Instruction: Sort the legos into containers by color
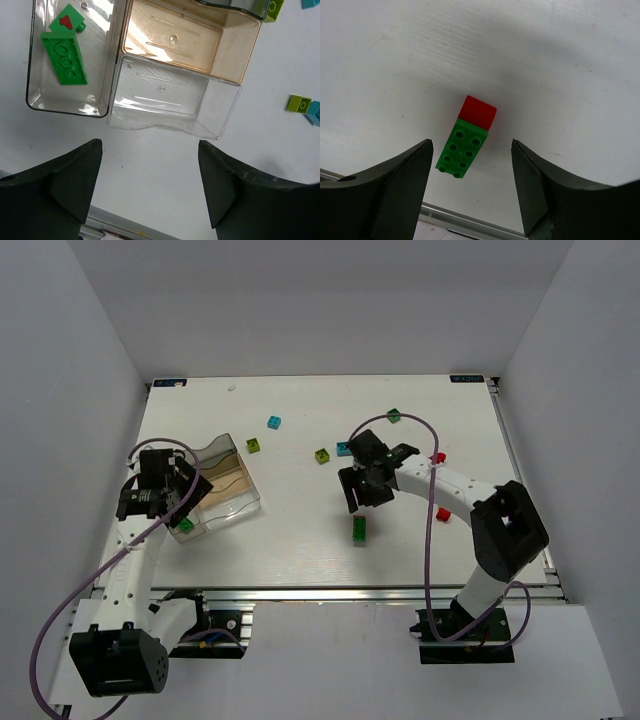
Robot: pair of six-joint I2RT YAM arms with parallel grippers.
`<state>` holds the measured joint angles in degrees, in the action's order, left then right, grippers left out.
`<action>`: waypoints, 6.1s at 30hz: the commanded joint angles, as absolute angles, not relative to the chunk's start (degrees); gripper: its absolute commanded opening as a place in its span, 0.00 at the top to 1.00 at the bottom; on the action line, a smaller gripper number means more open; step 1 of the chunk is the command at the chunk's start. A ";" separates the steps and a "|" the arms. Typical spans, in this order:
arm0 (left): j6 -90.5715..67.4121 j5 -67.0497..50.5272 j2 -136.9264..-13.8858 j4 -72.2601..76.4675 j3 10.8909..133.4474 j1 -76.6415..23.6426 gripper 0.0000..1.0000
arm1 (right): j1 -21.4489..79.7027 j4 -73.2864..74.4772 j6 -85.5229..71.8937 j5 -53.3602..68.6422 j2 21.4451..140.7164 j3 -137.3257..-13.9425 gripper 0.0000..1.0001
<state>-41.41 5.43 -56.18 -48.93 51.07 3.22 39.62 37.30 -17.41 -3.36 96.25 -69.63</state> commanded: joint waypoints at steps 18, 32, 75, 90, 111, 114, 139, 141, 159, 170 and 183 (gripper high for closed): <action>-41.84 1.67 -48.26 -53.79 49.75 2.99 0.13 | 45.26 37.79 -22.76 -3.61 95.45 -64.60 0.33; -42.19 1.67 -45.00 -55.99 48.78 2.99 0.13 | 45.00 36.91 -23.47 -1.67 98.08 -64.69 0.39; -38.41 -23.29 -41.31 -41.92 43.51 2.99 0.11 | 44.65 30.23 -16.35 -9.49 97.73 -59.94 0.71; -38.50 -22.67 -40.43 -42.28 42.19 2.99 0.11 | 44.74 30.15 -16.17 -9.05 99.14 -60.56 0.51; -38.41 -22.76 -40.17 -42.10 41.13 2.99 0.11 | 44.91 28.39 -12.83 -10.99 94.22 -59.15 0.41; -38.41 -22.76 -40.17 -41.92 40.87 2.99 0.11 | 44.82 28.13 -12.48 -10.90 93.69 -58.71 0.43; -38.58 -24.60 -39.29 -40.96 40.52 2.99 0.11 | 44.82 27.25 -7.65 -5.98 93.08 -57.13 0.87; -38.50 -27.58 -39.37 -39.30 41.13 2.99 0.11 | 44.65 26.98 -5.64 -5.45 91.33 -56.87 1.00; -48.07 -52.99 -43.07 -22.33 45.52 2.46 0.08 | 37.71 19.08 15.73 54.20 76.63 -62.48 1.00; -58.01 -56.16 -32.70 4.81 41.48 2.46 0.08 | 37.70 -6.69 -5.51 75.32 84.29 -72.42 1.00; -59.85 -54.76 -32.60 11.86 42.45 2.46 0.06 | 38.93 -43.69 -47.55 69.53 90.00 -73.91 1.00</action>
